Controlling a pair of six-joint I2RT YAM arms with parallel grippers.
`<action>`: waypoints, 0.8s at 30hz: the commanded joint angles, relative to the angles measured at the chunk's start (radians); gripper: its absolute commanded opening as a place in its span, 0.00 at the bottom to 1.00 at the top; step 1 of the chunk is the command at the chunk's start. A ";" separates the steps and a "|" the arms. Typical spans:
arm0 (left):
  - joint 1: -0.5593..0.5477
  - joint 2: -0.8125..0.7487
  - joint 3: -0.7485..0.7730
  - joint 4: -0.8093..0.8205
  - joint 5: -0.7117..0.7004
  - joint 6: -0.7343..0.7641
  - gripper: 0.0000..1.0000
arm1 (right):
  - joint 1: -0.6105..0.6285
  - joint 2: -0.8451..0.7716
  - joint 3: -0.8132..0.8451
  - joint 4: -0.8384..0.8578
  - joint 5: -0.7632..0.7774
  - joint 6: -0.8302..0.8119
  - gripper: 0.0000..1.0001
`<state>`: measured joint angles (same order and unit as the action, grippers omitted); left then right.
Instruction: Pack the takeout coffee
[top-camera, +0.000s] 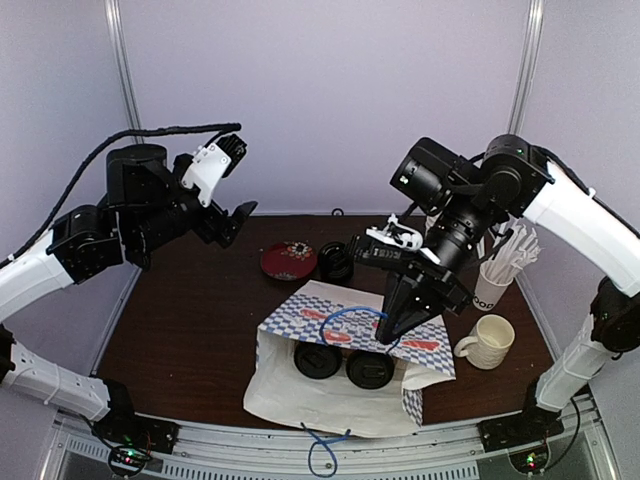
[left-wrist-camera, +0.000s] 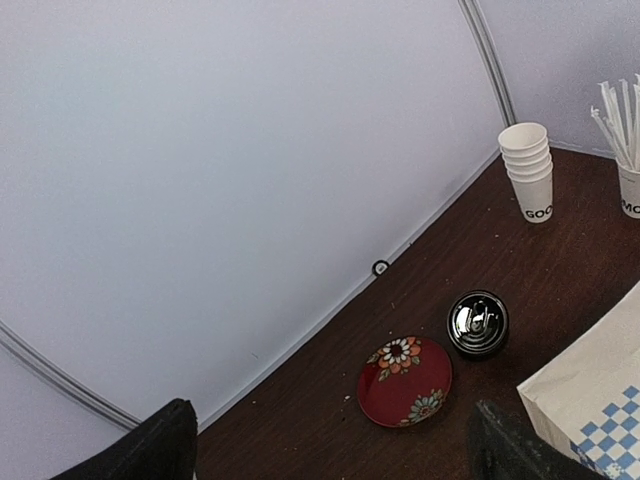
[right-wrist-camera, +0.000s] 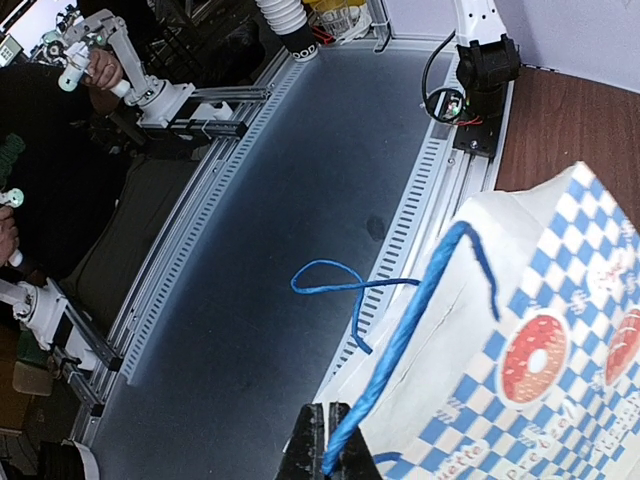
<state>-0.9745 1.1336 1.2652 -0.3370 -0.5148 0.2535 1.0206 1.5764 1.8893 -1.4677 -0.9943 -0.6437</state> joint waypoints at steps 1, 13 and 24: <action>0.008 0.020 0.006 0.059 -0.018 0.030 0.97 | -0.009 0.015 0.049 -0.036 0.034 -0.027 0.00; 0.037 0.055 0.007 0.071 0.015 0.030 0.97 | -0.268 0.024 0.103 0.038 -0.024 0.003 0.00; 0.046 0.057 -0.007 0.055 0.031 0.015 0.97 | -0.461 0.093 0.071 0.263 0.013 0.157 0.04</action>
<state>-0.9356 1.1915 1.2652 -0.3294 -0.4995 0.2749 0.6212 1.6344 1.9694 -1.3270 -0.9874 -0.5709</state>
